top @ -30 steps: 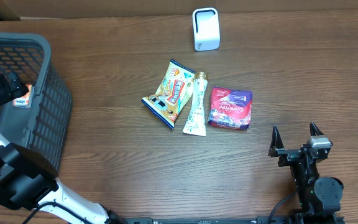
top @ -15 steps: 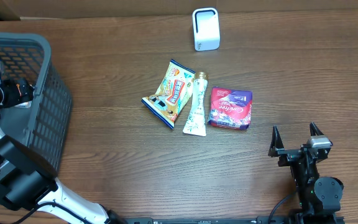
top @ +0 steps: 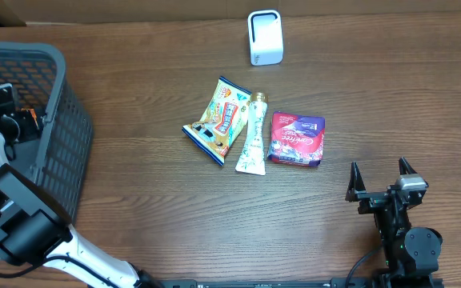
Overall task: Scan the item barcode
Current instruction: 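Grasp the orange tissue pack in the basket with the left gripper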
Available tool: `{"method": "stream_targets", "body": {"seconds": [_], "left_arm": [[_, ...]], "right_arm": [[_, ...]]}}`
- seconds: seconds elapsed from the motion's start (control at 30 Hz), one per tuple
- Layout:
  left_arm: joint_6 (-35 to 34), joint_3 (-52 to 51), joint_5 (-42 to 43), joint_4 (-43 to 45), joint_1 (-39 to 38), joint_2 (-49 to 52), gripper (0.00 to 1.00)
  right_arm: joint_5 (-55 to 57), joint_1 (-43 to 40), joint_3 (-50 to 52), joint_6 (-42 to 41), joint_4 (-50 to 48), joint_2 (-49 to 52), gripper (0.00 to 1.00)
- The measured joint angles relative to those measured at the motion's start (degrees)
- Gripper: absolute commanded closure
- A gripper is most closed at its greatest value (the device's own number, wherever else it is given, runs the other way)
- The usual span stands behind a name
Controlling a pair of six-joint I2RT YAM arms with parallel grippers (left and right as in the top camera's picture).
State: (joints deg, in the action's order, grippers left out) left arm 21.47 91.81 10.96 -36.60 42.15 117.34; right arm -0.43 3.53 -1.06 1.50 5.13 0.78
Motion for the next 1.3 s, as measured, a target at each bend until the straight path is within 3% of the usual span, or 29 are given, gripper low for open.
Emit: {"method": "stream_targets", "body": {"seconds": [0.2,0.33,0.5,0.8,0.97,1.1,1.23,1.3], "left_arm": [[2.4,-2.6,0.5,3.6,0.0,0.3,0.03],[3.9,-3.3,1.1,5.8,0.0,0.3,0.27],[5.3,-3.8,1.5,8.6,0.0,0.4,0.16],[6.0,-3.9,1.5,9.9,0.0,3.5,0.27],[6.8,-3.9,1.4,11.3,0.0,4.1,0.53],[7.0,-3.9,1.2,11.4,0.0,4.1,0.66],[6.9,-3.9,1.3,11.4,0.0,4.1,0.92],[7.2,-3.9,1.5,11.3,0.0,4.1,0.96]], "right_arm": [[0.0,0.0,0.0,0.0,0.0,0.0,0.0],[0.0,0.0,0.0,0.0,0.0,0.0,0.0],[0.0,0.0,0.0,0.0,0.0,0.0,0.0],[0.0,0.0,0.0,0.0,0.0,0.0,0.0],[0.0,0.0,0.0,0.0,0.0,0.0,0.0],[0.0,0.0,0.0,0.0,0.0,0.0,0.0],[0.0,0.0,0.0,0.0,0.0,0.0,0.0],[0.0,0.0,0.0,0.0,0.0,0.0,0.0]]}}
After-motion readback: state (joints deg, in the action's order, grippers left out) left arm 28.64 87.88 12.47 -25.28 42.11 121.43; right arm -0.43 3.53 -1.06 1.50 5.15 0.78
